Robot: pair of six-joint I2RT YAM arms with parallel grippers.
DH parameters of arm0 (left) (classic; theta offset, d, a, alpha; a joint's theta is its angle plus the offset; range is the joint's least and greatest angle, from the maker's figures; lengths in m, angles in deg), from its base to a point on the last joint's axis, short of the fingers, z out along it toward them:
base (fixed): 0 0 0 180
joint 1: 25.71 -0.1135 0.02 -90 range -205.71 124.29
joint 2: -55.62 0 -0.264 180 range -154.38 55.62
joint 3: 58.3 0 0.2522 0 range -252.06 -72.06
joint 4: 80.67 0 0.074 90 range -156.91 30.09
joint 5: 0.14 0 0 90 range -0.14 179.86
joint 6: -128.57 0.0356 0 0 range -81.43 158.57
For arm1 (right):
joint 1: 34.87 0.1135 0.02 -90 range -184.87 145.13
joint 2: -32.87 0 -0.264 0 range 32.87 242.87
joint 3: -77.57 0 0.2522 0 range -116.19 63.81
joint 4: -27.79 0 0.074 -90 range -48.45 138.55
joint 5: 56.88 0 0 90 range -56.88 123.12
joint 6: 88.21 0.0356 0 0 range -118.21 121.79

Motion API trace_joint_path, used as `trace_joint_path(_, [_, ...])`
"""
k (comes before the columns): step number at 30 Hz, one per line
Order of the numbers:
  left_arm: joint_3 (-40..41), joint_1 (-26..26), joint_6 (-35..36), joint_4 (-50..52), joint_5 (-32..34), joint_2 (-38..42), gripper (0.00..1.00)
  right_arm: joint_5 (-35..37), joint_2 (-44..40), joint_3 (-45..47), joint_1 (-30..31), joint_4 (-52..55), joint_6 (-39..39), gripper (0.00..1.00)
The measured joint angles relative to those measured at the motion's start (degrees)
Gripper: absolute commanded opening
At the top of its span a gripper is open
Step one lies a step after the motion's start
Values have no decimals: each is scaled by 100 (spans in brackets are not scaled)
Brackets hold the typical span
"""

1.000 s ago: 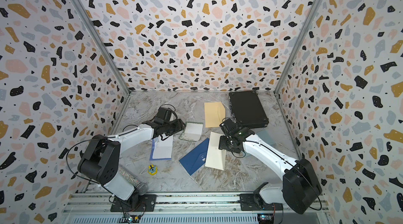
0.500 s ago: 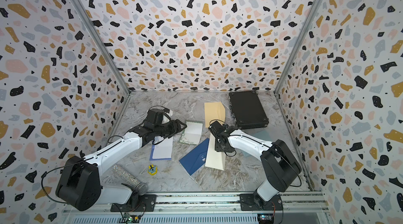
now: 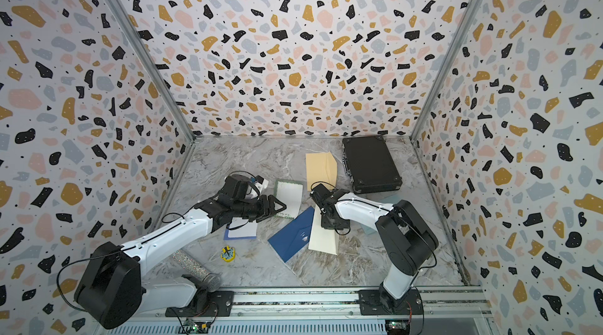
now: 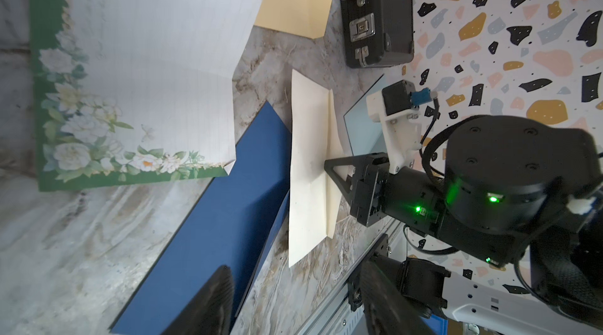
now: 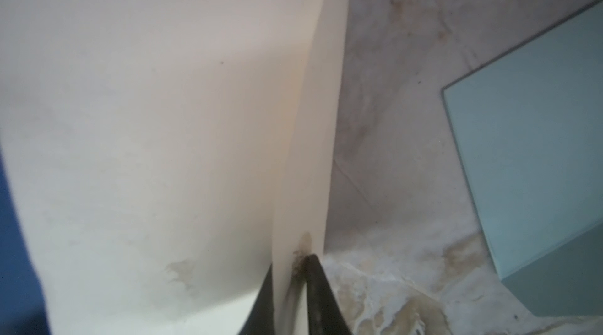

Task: Take the letter paper out of the envelope
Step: Pick up the envelope from the envelope.

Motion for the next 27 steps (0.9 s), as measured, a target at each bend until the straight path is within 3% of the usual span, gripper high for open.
trace_joint_path(7, [-212, 4, 22, 107, -192, -481, 70, 280, -98, -476, -44, 511, -286, 0])
trace_joint_path(15, [-1233, -94, 127, 415, -601, -850, 81, 317, -1095, -1862, -323, 1401, -883, 0])
trace_joint_path(19, [-1488, -442, 70, 339, -896, -866, 82, -498, -1427, -2424, -828, 1543, -1322, 0])
trace_joint_path(27, [-1823, -789, -50, -192, -1679, -1410, 81, -3377, -1228, -2997, -1705, 1211, -1491, 0])
